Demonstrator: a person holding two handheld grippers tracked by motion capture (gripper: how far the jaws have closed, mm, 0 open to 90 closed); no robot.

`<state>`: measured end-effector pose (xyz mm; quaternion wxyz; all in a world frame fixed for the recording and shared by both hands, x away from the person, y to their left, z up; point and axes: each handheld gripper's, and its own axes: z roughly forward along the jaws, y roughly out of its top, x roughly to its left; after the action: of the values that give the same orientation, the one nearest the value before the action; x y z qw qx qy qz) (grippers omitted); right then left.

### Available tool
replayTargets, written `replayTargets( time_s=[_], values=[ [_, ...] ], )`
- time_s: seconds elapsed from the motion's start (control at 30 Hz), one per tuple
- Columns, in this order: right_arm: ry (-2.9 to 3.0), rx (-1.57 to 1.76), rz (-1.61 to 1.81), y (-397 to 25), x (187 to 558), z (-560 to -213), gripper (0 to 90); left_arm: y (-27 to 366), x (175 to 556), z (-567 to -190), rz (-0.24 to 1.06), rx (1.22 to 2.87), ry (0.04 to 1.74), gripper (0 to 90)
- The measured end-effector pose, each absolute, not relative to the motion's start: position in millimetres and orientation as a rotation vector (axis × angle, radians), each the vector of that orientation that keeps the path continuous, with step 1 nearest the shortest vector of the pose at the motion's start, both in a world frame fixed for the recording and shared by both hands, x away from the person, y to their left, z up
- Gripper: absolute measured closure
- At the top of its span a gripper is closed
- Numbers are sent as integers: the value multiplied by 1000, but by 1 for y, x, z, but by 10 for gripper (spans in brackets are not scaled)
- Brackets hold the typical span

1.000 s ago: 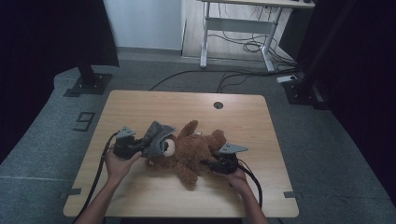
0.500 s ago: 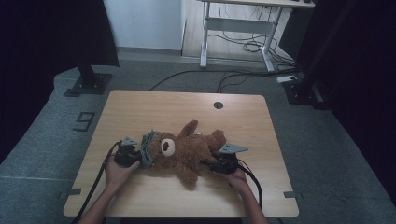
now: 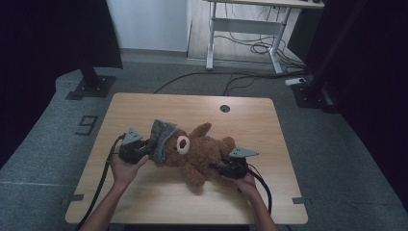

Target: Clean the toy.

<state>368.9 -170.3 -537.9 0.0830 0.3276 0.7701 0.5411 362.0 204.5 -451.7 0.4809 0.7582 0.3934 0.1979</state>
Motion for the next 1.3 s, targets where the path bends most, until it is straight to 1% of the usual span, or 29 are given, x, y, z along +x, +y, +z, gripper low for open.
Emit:
replayTargets(
  time_s=[0.07,0.1,0.13,0.2,0.23,0.27,0.3,0.33,0.5,0.53,0.57,0.6,0.73,0.8,0.9,0.97,1.0,1.13,1.3],
  values=[
    [2302,962,1609,-169,369,-538,608,202,360,-447,467,1837,932,790],
    [2314,929,1596,-164,368,-537,608,196,358,-441,414,1819,890,791],
    [2314,929,1596,-164,368,-537,608,196,358,-441,414,1819,890,791],
    [2315,894,1554,-154,365,-536,608,180,357,-436,395,1843,843,790],
    [2315,894,1554,-154,365,-536,608,171,357,-435,387,1854,824,790],
    [2310,903,1557,-154,364,-536,608,153,360,-436,387,1885,798,790],
    [2310,903,1557,-154,364,-536,608,153,360,-436,387,1885,798,789],
    [2307,910,1561,-154,364,-536,609,140,364,-437,385,1913,782,789],
    [2307,911,1561,-154,364,-536,608,98,376,-446,256,1948,752,788],
    [2309,910,1559,-154,364,-536,608,89,377,-449,266,1971,745,788],
    [2310,909,1561,-155,365,-537,608,74,378,-458,312,2028,741,788],
    [2310,912,1560,-155,365,-537,608,71,380,-462,337,2034,750,787],
    [2302,911,1555,-155,364,-537,608,77,389,-462,339,2030,808,786],
    [2303,907,1549,-154,364,-537,608,85,394,-461,383,2053,843,786],
    [2307,899,1543,-154,363,-536,608,102,400,-460,387,2047,900,787],
    [2295,909,1534,-153,362,-536,611,116,399,-456,431,2053,920,786],
    [2295,909,1534,-153,362,-536,611,116,399,-456,431,2053,920,785],
    [2292,911,1524,-152,361,-536,612,138,399,-454,386,2004,958,783],
    [2286,920,1527,-152,361,-537,611,154,394,-441,440,1978,974,783]
  ],
)
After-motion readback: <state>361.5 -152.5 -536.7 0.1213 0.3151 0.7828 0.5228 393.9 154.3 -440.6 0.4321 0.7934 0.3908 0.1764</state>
